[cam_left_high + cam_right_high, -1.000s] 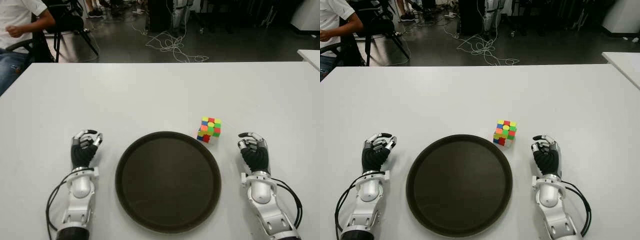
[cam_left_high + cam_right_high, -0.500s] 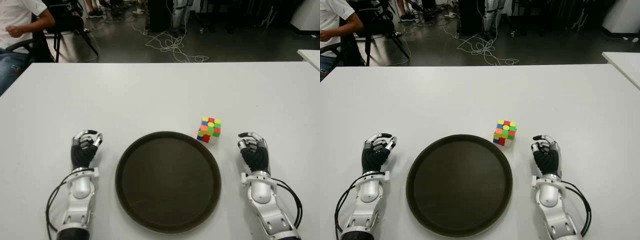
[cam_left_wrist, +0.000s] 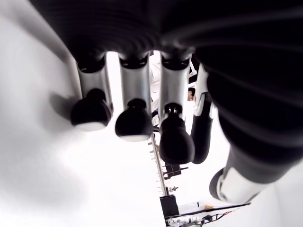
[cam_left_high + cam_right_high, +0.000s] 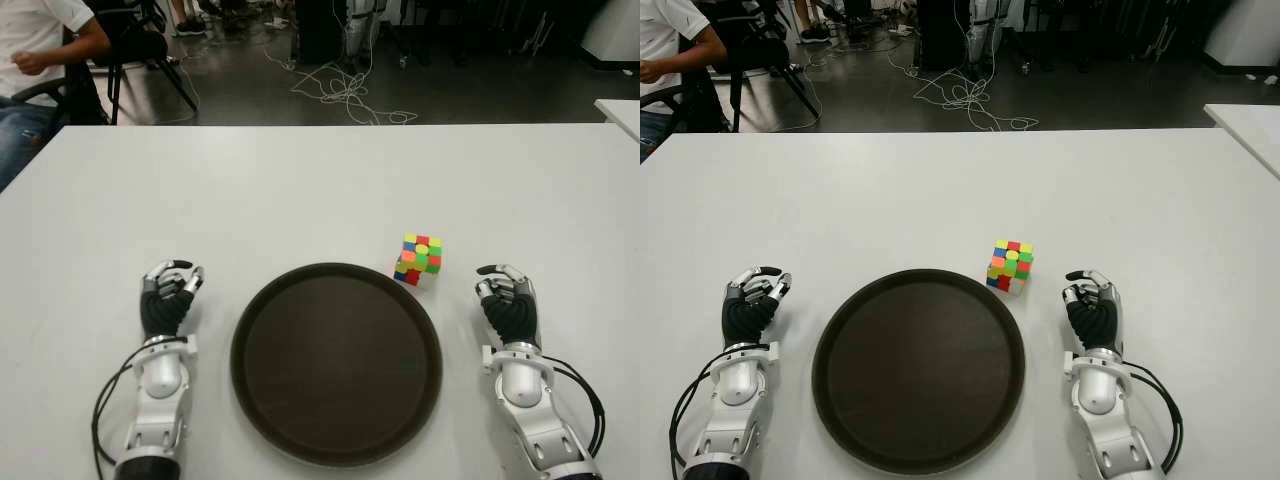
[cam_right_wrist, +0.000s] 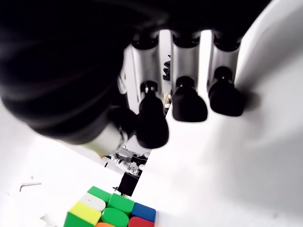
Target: Pick up the Rubik's Cube and put it in the plate
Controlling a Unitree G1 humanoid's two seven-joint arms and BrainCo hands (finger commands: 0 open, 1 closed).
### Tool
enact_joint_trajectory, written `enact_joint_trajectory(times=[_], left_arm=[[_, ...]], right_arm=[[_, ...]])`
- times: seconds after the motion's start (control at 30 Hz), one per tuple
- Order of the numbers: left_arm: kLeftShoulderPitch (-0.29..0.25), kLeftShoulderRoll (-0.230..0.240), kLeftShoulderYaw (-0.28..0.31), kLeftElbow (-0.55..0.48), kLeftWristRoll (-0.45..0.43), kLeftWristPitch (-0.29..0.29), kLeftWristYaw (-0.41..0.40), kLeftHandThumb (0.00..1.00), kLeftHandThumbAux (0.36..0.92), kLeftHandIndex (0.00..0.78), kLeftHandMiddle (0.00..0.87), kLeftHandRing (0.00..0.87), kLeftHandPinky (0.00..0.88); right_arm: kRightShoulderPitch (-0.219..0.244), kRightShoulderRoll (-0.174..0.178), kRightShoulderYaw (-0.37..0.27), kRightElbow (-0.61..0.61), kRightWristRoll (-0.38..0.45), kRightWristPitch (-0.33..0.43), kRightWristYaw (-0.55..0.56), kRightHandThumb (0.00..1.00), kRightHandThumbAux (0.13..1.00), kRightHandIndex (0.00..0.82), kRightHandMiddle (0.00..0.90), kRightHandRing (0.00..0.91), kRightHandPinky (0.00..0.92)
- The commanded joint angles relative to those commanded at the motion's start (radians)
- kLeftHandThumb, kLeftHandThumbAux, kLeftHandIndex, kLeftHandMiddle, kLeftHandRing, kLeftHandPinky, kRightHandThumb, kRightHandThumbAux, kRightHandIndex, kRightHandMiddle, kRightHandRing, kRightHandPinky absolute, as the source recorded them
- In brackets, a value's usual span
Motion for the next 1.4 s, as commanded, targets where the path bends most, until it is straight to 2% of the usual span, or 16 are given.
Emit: enact_joint_trajectory(times=[0.33,0.43,0.63,0.7,0.83,0.9,0.93,1.0,1.03,1.13,1.17,1.23,1.27,1.4], left_arm=[[0.007,-0.004,0.003,-0.010,-0.013,-0.003,-0.023,0.706,0.705,0.444,0.810,0.827,0.820],[0.009,-0.007,0.005,-0.016,-0.014,0.003,-0.024,0.706,0.706,0.444,0.813,0.831,0.827],[0.013,-0.011,0.004,-0.023,-0.012,0.011,-0.020,0.705,0.706,0.444,0.818,0.840,0.837],[0.011,-0.010,0.003,-0.014,-0.009,0.007,-0.018,0.705,0.706,0.444,0.818,0.840,0.835],[0.009,-0.008,0.001,-0.009,-0.006,0.004,-0.019,0.705,0.706,0.444,0.816,0.837,0.826],[0.007,-0.005,0.000,-0.009,-0.005,0.007,-0.022,0.706,0.706,0.444,0.814,0.834,0.824],[0.006,-0.004,0.000,-0.008,-0.005,0.009,-0.023,0.706,0.706,0.444,0.813,0.833,0.825],[0.005,-0.001,-0.001,-0.005,-0.004,0.008,-0.026,0.707,0.706,0.444,0.811,0.832,0.826],[0.004,0.000,-0.002,-0.003,-0.004,0.007,-0.028,0.706,0.706,0.444,0.810,0.831,0.821],[0.003,0.003,-0.004,0.001,-0.005,0.005,-0.035,0.706,0.706,0.444,0.810,0.830,0.820],[0.003,0.004,-0.006,0.003,-0.006,0.004,-0.039,0.706,0.706,0.444,0.808,0.829,0.818],[0.002,0.004,-0.006,0.005,-0.006,0.002,-0.044,0.706,0.706,0.444,0.807,0.828,0.818],[0.002,0.004,-0.006,0.004,-0.006,0.002,-0.045,0.706,0.706,0.444,0.807,0.827,0.818],[0.003,0.003,-0.006,0.002,-0.007,0.004,-0.047,0.705,0.706,0.444,0.809,0.828,0.817]], right_arm=[[0.003,-0.012,0.004,-0.014,-0.027,-0.007,-0.004,0.696,0.724,0.439,0.794,0.805,0.804],[-0.014,-0.027,-0.001,-0.033,-0.040,-0.005,0.000,0.696,0.724,0.439,0.795,0.807,0.808],[-0.067,-0.090,-0.024,-0.072,-0.069,-0.007,0.045,0.692,0.725,0.438,0.788,0.807,0.811],[-0.083,-0.121,-0.036,-0.076,-0.075,-0.035,0.074,0.690,0.726,0.437,0.781,0.803,0.807],[-0.089,-0.133,-0.044,-0.063,-0.094,-0.081,0.103,0.688,0.727,0.435,0.762,0.787,0.790],[-0.096,-0.154,-0.039,-0.043,-0.127,-0.142,0.111,0.689,0.727,0.434,0.749,0.778,0.782],[-0.100,-0.161,-0.039,-0.034,-0.141,-0.163,0.113,0.685,0.730,0.430,0.674,0.701,0.697],[-0.111,-0.169,-0.044,-0.019,-0.163,-0.197,0.118,0.681,0.732,0.427,0.608,0.634,0.622],[-0.116,-0.170,-0.047,-0.013,-0.171,-0.209,0.121,0.677,0.734,0.422,0.534,0.556,0.528],[-0.131,-0.187,-0.056,-0.033,-0.187,-0.236,0.156,0.668,0.739,0.410,0.392,0.407,0.376],[-0.129,-0.198,-0.059,-0.056,-0.183,-0.242,0.183,0.428,0.750,0.297,0.298,0.308,0.282],[-0.125,-0.207,-0.064,-0.081,-0.179,-0.249,0.215,0.219,0.752,0.172,0.182,0.187,0.167],[-0.123,-0.211,-0.067,-0.084,-0.174,-0.255,0.229,0.140,0.752,0.124,0.138,0.141,0.124],[-0.123,-0.213,-0.079,-0.083,-0.145,-0.289,0.279,0.036,0.740,0.032,0.036,0.036,0.032]])
